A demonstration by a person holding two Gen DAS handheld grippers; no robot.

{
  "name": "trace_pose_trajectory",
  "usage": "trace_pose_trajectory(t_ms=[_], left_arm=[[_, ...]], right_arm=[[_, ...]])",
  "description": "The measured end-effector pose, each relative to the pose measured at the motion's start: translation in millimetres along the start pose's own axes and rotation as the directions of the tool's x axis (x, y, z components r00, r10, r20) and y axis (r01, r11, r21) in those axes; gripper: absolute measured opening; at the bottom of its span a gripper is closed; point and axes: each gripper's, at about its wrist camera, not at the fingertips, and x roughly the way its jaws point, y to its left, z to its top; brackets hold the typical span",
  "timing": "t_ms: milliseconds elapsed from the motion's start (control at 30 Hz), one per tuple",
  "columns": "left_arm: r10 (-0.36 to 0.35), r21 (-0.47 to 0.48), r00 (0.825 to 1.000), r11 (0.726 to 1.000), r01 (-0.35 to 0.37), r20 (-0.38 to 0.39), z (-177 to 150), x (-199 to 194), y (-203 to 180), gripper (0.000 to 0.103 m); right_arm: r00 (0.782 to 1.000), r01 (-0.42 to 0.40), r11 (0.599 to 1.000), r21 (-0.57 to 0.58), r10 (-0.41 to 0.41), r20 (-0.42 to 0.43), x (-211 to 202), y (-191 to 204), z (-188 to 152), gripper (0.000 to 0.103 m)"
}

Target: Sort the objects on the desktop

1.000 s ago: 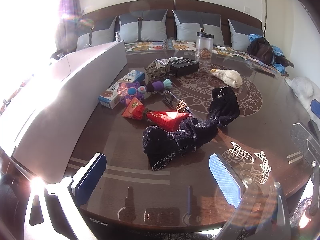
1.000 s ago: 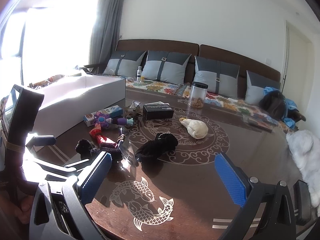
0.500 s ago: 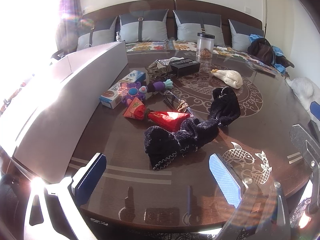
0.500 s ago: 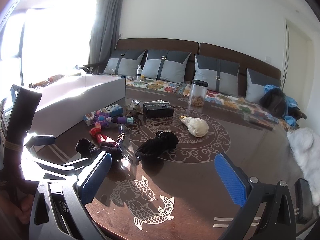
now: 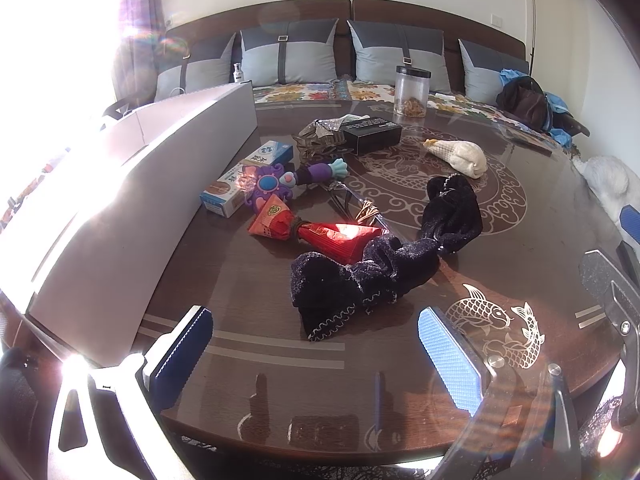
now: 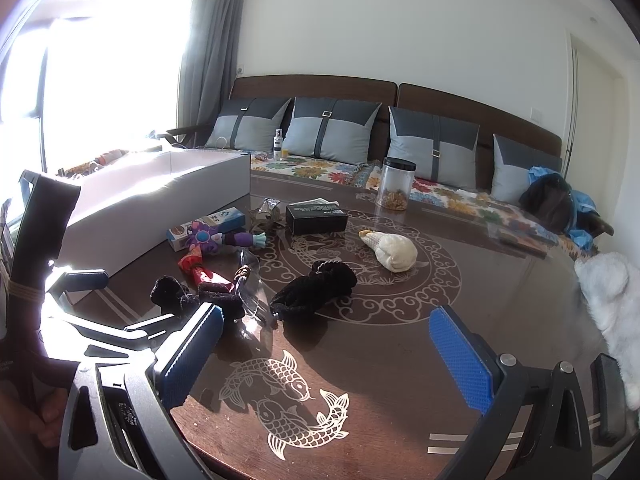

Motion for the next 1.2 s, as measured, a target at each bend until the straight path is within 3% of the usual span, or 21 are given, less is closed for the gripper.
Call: trace_pose_trajectory(t_ms=[667,1200], left_arm=[[0.001,0.0,1.0,1.0,-0.001,-0.001,0,0,0,0.103],[0.051,-0.034,0.999,0.998,-0.051,0.005,-3,-10,40,0.103]], right_arm=[[1.0,-0.002,1.0,0.005,0.002,-0.004,2,0,-2,0.103],[0.997,-0.026,0.997,0.076,0.031,-0.065,11,-9,-4,0.103]])
